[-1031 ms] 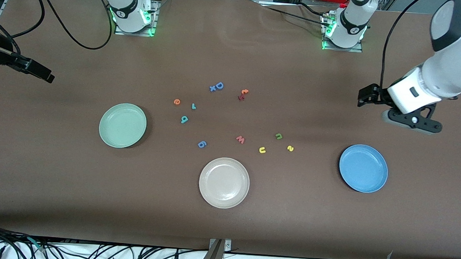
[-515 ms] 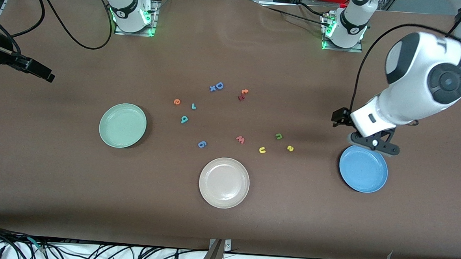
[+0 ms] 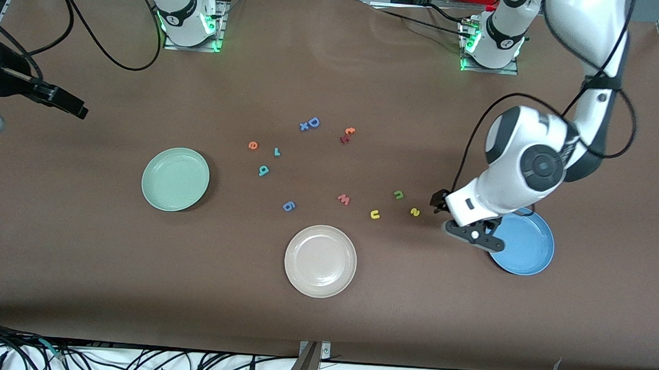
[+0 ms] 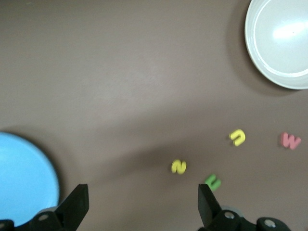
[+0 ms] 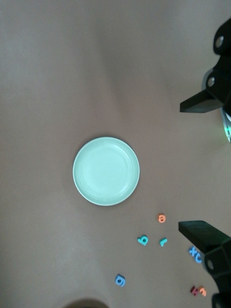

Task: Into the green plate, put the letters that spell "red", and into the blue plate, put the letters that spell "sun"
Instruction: 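Move the left gripper toward the yellow letters near the blue plate, then grasp the yellow 2 with the left gripper while the right gripper grasps teal b, then drop the yellow 2 in the blue plate while the right gripper drops b in green, then grasp the green u with the left gripper while the right gripper grasps orange e, then drop the green u in the blue plate while the right gripper drops e in green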

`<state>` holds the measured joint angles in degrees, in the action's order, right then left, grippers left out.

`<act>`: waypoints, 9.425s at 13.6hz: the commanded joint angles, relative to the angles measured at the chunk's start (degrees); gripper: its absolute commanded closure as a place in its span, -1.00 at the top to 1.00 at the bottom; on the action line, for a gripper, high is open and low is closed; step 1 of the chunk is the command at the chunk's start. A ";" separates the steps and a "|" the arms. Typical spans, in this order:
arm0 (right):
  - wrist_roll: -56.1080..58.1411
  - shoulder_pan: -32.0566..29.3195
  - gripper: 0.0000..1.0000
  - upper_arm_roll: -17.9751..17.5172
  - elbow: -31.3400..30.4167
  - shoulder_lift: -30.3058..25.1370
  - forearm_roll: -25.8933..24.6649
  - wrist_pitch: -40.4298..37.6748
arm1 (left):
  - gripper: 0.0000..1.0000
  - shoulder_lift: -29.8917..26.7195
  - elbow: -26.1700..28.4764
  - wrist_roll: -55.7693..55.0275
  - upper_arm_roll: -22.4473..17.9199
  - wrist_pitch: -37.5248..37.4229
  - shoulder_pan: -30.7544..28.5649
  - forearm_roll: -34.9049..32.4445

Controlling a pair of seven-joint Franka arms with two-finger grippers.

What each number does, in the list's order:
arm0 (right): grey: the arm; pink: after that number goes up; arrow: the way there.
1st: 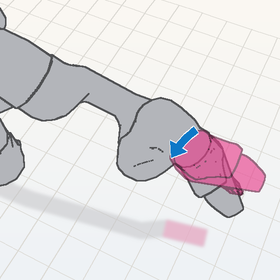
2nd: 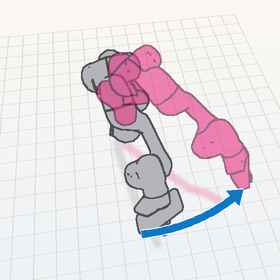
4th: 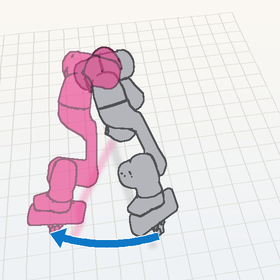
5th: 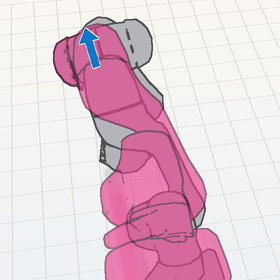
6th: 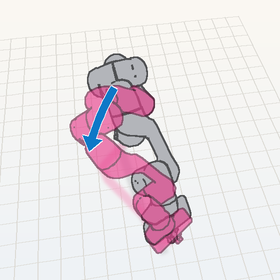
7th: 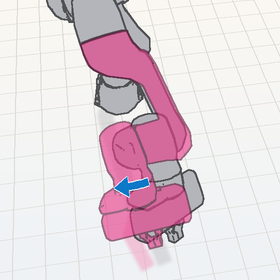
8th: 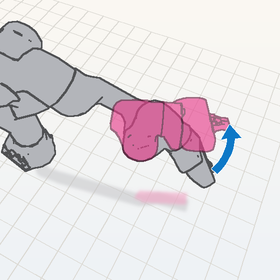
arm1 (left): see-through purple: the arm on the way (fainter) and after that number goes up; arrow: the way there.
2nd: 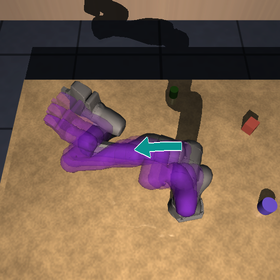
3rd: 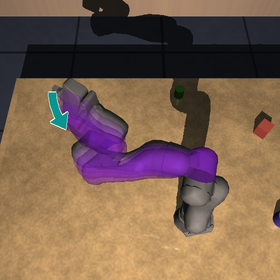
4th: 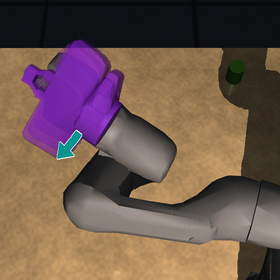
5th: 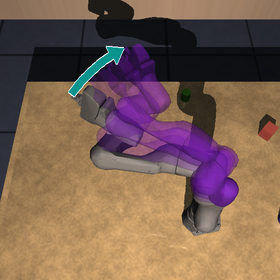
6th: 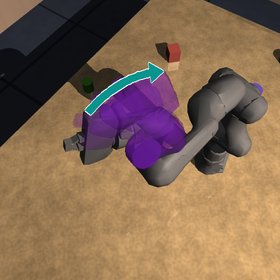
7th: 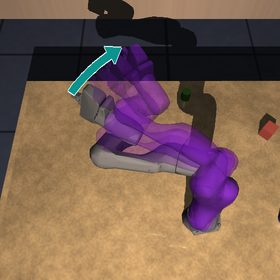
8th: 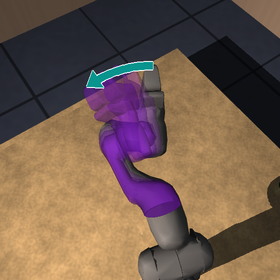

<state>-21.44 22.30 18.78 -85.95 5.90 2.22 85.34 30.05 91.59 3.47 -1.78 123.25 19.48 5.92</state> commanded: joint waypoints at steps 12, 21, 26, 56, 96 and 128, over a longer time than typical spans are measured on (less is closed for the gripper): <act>-39.97 4.16 0.98 -17.10 -20.39 13.59 3.23 42.08 | 1.00 0.88 12.64 -5.84 -0.24 15.17 4.51 -2.75; -54.66 4.16 0.98 -22.29 -28.48 22.22 3.23 61.62 | 1.00 2.90 16.60 -6.72 -0.15 20.00 5.13 -5.56; -58.45 4.33 0.91 -23.87 -30.32 22.93 3.23 61.79 | 0.98 5.81 16.25 -9.17 -0.24 23.78 6.10 -5.56; -56.37 3.72 -0.88 -22.22 -29.54 17.51 3.14 51.73 | -1.00 0.89 7.64 11.70 -0.41 4.54 -4.43 -5.21; -50.19 5.48 0.85 -23.00 -44.39 15.46 4.72 58.98 | 1.00 5.98 14.58 -32.99 6.88 17.54 3.80 -4.95; -13.27 1.96 0.75 -1.82 -41.58 11.33 4.46 48.96 | -1.00 -1.40 13.18 2.38 6.27 3.84 -12.95 -6.09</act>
<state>-35.47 24.30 17.13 -128.18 16.94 6.18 134.16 29.39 104.49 -1.32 3.92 127.92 9.98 1.88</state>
